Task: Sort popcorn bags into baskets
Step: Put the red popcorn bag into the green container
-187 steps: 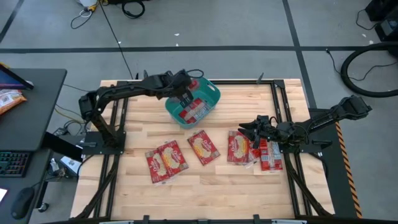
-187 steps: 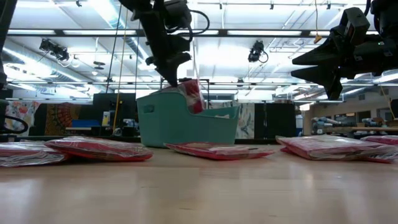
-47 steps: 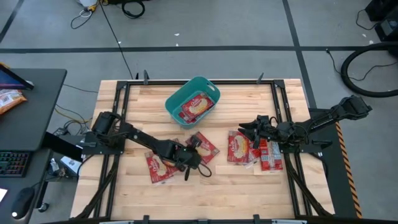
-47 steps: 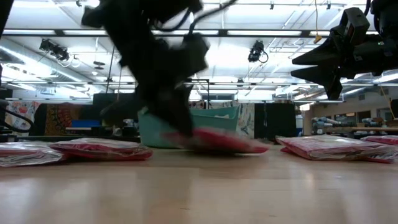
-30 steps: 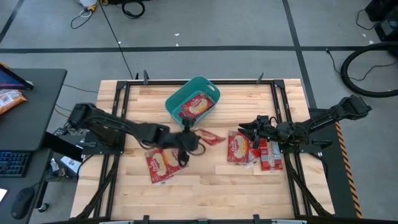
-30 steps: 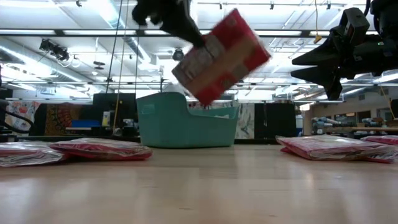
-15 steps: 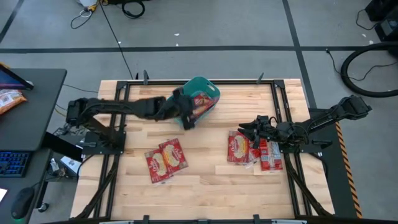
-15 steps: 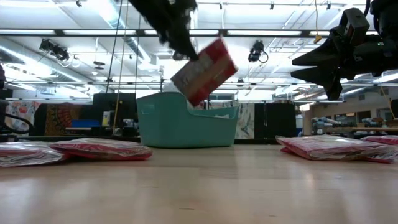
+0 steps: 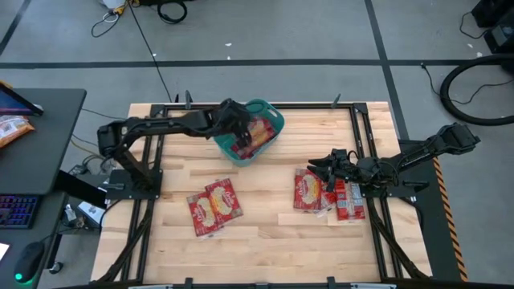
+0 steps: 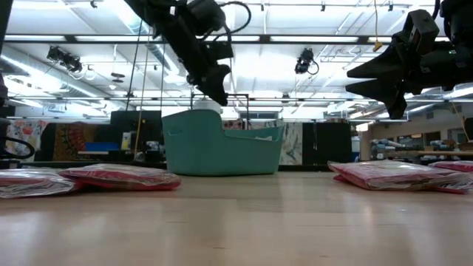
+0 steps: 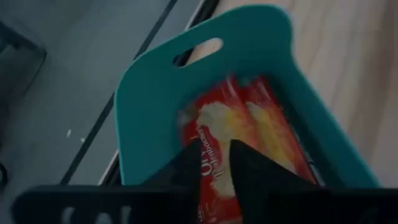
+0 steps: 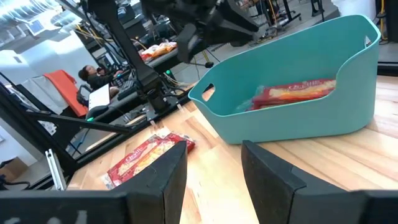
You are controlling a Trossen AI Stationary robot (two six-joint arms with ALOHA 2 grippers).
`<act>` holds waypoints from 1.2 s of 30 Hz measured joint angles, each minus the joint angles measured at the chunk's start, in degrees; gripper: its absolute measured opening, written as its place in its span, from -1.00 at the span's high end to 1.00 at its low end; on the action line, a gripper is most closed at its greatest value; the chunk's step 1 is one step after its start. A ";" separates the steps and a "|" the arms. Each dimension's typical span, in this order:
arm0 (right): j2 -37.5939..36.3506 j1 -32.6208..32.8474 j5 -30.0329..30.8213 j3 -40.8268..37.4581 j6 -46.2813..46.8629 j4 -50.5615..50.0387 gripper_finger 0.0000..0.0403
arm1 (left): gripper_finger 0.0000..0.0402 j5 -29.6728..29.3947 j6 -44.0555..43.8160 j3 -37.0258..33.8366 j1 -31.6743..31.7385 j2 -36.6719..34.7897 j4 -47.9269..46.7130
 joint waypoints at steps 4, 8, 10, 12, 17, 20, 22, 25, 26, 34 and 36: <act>0.00 -0.01 0.00 0.00 0.00 -0.02 0.22 | 0.33 6.84 2.50 0.04 -2.93 -1.38 -2.68; 0.00 -0.01 0.00 0.00 0.00 -0.02 0.22 | 0.28 27.87 6.35 0.04 -8.14 -1.58 -8.56; 0.00 -0.01 0.00 0.00 0.00 0.00 0.22 | 0.28 34.62 6.69 0.03 -11.44 -1.56 -12.67; 0.00 0.01 0.00 0.00 0.00 0.00 0.22 | 0.29 35.79 6.51 -0.35 -15.21 -1.38 -16.29; 0.00 0.01 0.00 0.00 0.00 -0.02 0.22 | 0.29 32.21 6.20 -2.85 -25.42 -1.21 -25.35; 0.00 -0.01 0.00 0.00 0.00 -0.02 0.22 | 0.29 25.94 5.28 -5.06 -31.74 -1.21 -27.91; 0.00 0.01 0.00 0.00 0.00 -0.01 0.22 | 0.29 19.81 5.04 -6.75 -35.48 -1.21 -27.87; 0.00 -0.01 0.00 0.00 0.00 0.00 0.22 | 0.29 10.18 5.89 -10.46 -40.38 -1.21 -27.91; 0.00 0.00 0.00 0.00 0.00 -0.01 0.22 | 0.29 6.53 5.88 -11.78 -41.85 -1.21 -27.78; 0.00 0.01 0.00 0.00 0.00 0.00 0.22 | 0.18 -12.23 7.31 -19.77 -48.05 -1.18 -25.32; 0.00 0.01 0.00 0.00 0.00 -0.02 0.22 | 0.15 -12.03 7.76 -20.69 -48.18 -1.18 -24.22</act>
